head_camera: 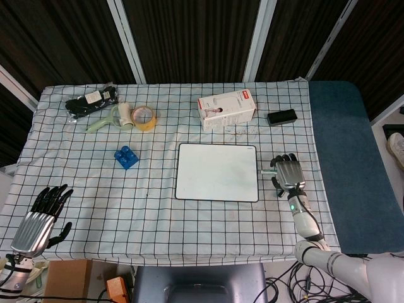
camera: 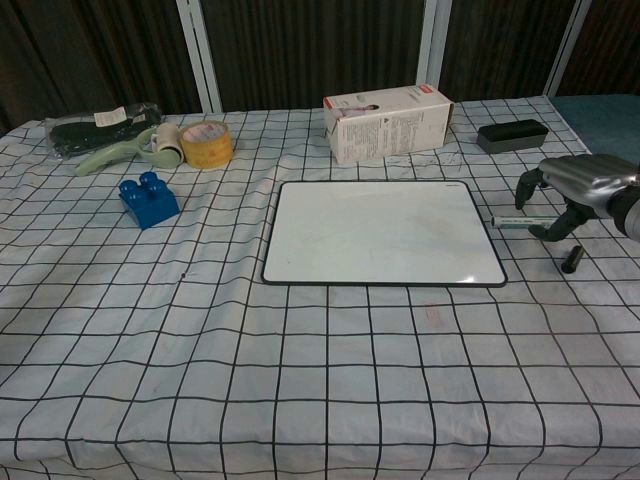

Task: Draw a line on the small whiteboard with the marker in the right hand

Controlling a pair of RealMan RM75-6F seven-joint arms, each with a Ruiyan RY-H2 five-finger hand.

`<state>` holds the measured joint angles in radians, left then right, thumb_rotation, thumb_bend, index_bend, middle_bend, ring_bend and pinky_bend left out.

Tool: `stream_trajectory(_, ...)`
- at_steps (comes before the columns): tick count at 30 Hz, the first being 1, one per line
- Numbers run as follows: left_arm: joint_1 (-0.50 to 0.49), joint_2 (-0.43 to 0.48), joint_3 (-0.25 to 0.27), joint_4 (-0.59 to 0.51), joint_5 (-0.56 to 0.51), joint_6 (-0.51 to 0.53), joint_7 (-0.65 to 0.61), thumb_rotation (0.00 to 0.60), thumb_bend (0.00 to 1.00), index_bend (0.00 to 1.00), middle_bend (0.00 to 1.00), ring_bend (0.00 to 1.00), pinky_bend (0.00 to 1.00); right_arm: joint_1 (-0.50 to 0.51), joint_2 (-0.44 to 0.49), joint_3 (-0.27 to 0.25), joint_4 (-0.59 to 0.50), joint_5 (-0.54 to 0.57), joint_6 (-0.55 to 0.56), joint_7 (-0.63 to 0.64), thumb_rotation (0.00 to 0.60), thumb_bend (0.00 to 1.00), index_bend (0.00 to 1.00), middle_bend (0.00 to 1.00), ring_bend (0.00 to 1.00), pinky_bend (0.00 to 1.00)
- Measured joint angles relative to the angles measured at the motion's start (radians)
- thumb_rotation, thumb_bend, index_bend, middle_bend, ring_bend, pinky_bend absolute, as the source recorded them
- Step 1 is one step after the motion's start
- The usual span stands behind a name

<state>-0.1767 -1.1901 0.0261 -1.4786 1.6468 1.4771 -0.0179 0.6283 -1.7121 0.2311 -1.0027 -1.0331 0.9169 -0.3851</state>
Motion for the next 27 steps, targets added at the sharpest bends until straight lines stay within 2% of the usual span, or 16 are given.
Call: stream_trajectory(27, -0.001, 0.012, 0.001, -0.015, -0.006, -0.013, -0.003, 0.600, 0.41, 0.00, 0.00, 0.00, 0.02, 0.032, -0.067, 0.004, 0.053, 0.027, 0.005, -0.079, 0.600, 0.34, 0.47, 0.30, 0.22, 0.19)
